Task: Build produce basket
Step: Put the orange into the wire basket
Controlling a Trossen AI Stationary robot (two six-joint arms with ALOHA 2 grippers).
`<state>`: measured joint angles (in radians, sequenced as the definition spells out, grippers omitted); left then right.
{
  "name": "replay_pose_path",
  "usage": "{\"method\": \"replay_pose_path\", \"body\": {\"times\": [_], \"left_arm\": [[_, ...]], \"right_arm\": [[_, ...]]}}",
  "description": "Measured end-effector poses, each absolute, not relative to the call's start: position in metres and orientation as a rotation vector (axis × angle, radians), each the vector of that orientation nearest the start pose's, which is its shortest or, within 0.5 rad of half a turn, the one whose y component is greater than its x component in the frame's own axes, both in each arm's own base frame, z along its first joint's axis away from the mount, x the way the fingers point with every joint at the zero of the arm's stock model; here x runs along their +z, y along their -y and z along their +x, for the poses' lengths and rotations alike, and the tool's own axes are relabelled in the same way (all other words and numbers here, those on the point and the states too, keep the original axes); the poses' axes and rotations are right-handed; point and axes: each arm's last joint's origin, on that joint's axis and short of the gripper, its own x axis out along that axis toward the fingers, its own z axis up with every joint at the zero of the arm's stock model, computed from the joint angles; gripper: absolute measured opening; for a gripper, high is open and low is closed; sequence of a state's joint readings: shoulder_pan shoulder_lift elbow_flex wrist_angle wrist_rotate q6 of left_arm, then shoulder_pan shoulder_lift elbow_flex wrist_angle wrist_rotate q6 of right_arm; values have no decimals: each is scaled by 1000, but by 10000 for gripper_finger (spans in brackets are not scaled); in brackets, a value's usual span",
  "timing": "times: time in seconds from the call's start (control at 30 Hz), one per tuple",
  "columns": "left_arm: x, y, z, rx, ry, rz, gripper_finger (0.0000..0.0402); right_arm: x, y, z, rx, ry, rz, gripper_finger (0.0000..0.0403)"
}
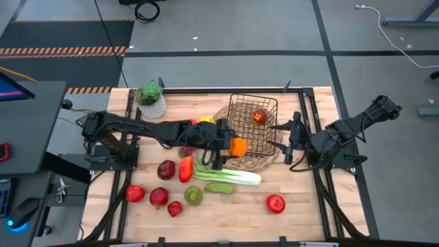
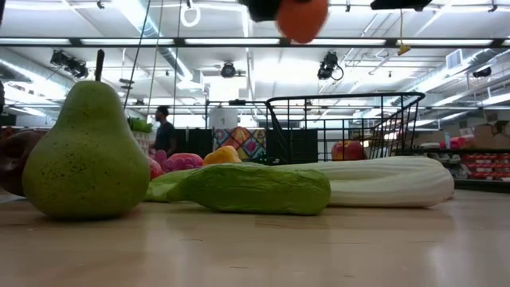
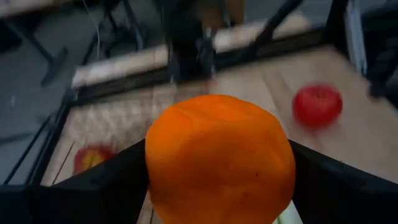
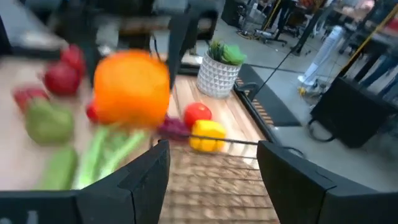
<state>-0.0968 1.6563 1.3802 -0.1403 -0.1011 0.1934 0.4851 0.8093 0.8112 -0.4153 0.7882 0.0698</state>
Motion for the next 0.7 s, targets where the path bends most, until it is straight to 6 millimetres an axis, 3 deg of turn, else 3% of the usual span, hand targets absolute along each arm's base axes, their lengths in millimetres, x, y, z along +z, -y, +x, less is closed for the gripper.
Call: {"method": "replay_pose_path", "body": {"times": [0.27,0.7], "left_arm": [[291,64,390,-105,-371,236,327],[244,91,370,-97,-174,146,327]], "right_arm": [[324,-75,157,-111,-268,84,247],[314,-114,176,-17,-251,137,247]]}}
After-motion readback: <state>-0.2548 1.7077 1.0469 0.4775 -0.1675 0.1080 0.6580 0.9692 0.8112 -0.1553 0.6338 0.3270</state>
